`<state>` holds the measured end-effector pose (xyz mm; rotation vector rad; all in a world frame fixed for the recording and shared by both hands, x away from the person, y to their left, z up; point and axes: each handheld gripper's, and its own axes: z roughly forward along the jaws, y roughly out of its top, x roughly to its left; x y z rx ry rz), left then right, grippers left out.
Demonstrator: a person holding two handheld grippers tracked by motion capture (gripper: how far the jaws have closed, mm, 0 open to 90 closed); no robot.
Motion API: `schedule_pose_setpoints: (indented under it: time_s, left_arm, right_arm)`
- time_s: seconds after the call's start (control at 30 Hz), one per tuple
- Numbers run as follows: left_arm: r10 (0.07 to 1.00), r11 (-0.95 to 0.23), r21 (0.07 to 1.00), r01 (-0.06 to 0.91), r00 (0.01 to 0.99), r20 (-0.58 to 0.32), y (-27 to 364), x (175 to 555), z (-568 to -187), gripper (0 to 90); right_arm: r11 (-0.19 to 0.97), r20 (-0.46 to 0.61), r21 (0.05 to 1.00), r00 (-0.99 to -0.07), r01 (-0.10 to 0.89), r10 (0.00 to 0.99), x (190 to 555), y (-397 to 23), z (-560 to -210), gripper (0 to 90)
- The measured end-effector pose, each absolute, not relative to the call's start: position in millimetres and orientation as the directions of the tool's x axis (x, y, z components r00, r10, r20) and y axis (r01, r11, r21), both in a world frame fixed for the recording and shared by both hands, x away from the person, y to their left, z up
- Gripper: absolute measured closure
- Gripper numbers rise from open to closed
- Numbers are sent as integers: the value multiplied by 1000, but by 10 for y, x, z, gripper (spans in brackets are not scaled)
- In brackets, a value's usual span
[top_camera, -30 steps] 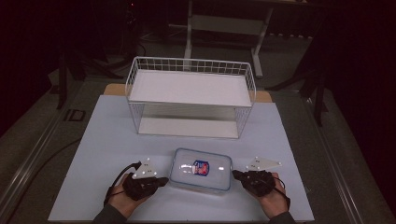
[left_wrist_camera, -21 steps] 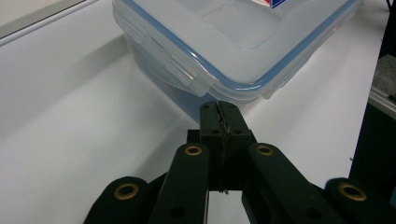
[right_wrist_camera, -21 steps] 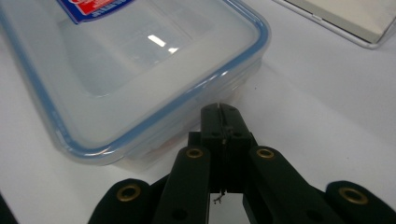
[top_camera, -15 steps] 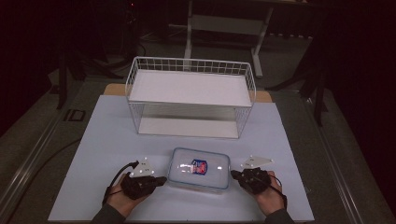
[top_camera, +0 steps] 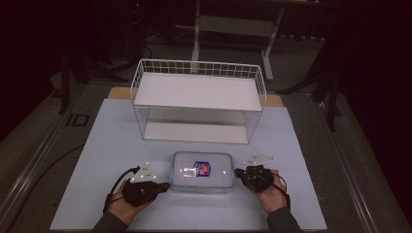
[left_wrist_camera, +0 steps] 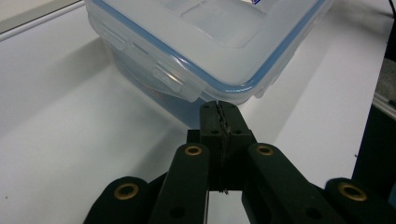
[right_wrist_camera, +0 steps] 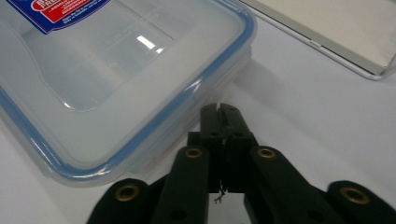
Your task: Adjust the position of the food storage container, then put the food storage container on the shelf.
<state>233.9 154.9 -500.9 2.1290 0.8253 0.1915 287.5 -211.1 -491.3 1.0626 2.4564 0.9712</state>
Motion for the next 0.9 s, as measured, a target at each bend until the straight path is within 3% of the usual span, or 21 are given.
schedule_pose_setpoints:
  time_s: [0.27,0.37,0.63,0.83,0.9]
  left_arm:
    - [628,-401,775,488,762,-154,1629,2342,-4934,844]
    - [650,-365,794,486,744,-156,1674,2338,-4899,787]
    - [702,-299,825,479,697,-150,1717,2358,-4861,510]
    - [714,-261,832,490,678,-176,1702,2398,-4845,407]
    - [715,-230,830,507,667,-209,1697,2470,-4833,383]
  right_arm:
    - [437,25,757,-690,486,724,2759,-2238,-4710,730]
    - [431,29,766,-697,476,717,2731,-2240,-4679,695]
    - [397,76,776,-698,490,712,2722,-2203,-4689,477]
    - [362,123,777,-688,515,715,2744,-2203,-4707,497]
    - [324,164,785,-681,528,714,2759,-2181,-4704,453]
